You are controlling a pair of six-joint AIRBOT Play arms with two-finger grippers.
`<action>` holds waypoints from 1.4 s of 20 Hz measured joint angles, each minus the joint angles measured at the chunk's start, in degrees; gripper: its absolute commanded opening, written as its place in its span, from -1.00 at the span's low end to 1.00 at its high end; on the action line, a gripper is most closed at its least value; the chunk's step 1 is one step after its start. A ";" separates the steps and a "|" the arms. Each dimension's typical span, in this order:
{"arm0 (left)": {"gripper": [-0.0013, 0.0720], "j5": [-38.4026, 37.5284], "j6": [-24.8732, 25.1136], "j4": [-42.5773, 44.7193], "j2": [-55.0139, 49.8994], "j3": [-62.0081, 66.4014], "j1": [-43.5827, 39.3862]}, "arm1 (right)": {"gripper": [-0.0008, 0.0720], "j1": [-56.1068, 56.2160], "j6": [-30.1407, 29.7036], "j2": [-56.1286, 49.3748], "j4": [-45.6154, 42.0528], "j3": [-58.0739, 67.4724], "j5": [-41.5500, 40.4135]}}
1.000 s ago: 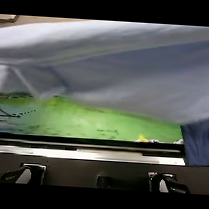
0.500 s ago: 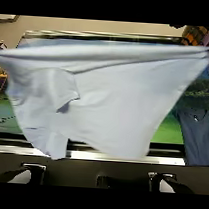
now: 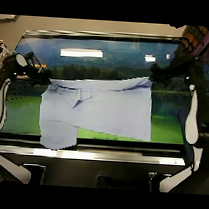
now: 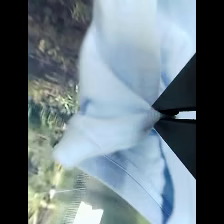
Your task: Fold the clothes and pants, and hang the long-sleeved shirts on hangers.
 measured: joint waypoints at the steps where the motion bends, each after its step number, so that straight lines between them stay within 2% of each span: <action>1: -0.89 0.24 0.35 -0.24 -1.57 0.00 -0.17 | -0.52 0.63 0.44 -2.10 0.39 0.00 1.31; 2: -0.67 0.48 0.79 -0.50 -2.58 0.04 -0.26 | -0.21 1.05 0.74 -3.63 0.87 0.00 2.14; 3: -0.39 0.68 1.29 -0.61 -3.32 0.13 -0.26 | -0.03 1.27 1.01 -4.74 1.42 0.07 2.78; 4: -0.25 0.59 1.77 -0.72 -3.76 0.39 -0.11 | 0.03 1.22 0.90 -5.35 1.97 0.24 2.91; 5: -0.21 0.26 2.51 -0.81 -3.85 0.81 0.26 | 0.06 0.87 -0.28 -5.49 2.78 0.50 2.25; 11: -0.21 -4.57 12.39 -2.58 3.58 1.09 6.23 | 0.06 -7.91 -15.56 2.89 4.48 -0.50 -12.52; 13: -0.21 -6.14 14.23 -4.59 7.72 -1.70 9.53 | 0.06 -12.41 -19.45 8.26 4.98 -5.05 -15.98; 16: -0.21 -6.80 15.63 -7.52 15.63 -10.51 15.17 | 0.06 -18.67 -23.21 17.62 6.25 -18.56 -18.16; 21: -0.21 -4.22 16.85 -12.28 27.93 -30.45 23.65 | 0.06 -23.30 -28.15 31.47 7.08 -48.26 -15.17; 26: -0.21 -3.30 18.78 -16.11 32.46 -41.03 26.82 | 0.08 -24.15 -32.65 36.37 8.04 -67.45 -9.31; 28: -0.21 -3.19 19.63 -16.79 33.00 -42.49 27.15 | 0.26 -24.26 -34.36 36.92 9.03 -71.67 -7.04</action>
